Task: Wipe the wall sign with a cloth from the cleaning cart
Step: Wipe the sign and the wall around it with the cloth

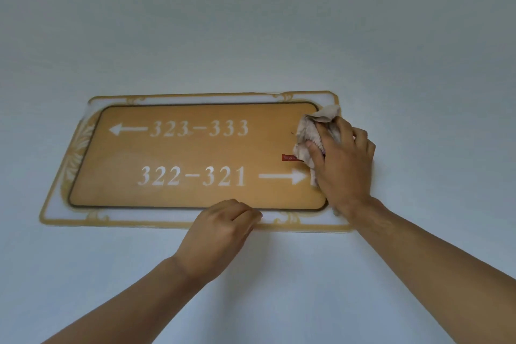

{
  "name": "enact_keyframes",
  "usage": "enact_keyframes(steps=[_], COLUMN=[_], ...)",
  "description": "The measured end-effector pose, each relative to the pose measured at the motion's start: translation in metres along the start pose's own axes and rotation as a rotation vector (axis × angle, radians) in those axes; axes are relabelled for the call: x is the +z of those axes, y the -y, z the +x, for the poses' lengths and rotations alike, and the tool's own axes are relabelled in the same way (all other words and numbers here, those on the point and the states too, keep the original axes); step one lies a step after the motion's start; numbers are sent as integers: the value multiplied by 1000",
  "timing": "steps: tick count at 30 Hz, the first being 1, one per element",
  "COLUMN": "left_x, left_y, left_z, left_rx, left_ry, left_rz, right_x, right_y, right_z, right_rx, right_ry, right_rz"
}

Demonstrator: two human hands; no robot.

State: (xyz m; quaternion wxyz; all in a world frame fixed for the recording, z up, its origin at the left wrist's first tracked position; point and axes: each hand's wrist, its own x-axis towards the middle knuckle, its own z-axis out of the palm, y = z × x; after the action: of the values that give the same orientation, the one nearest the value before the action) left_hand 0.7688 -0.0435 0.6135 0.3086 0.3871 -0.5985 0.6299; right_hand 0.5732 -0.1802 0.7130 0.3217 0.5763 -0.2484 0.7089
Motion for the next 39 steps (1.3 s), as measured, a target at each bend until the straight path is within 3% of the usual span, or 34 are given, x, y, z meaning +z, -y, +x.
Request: enact_keyframes(steps=[3, 9, 18, 32, 39], left_x=[-1, -4, 23, 34, 31], left_y=[20, 67, 82, 69, 72], left_z=[9, 24, 54, 52, 53], left_rx=[-1, -107, -172, -221, -190], left_ry=[-45, 113, 62, 68, 54], left_rz=[13, 20, 25, 138, 80], right_x=[13, 33, 31, 26, 43], right_y=[14, 48, 45, 27, 32], right_z=[16, 9, 17, 60, 89], right_rx=[113, 205, 280, 207, 181], right_ry=[26, -19, 56, 97, 127], right_rz=[13, -132, -132, 65, -91])
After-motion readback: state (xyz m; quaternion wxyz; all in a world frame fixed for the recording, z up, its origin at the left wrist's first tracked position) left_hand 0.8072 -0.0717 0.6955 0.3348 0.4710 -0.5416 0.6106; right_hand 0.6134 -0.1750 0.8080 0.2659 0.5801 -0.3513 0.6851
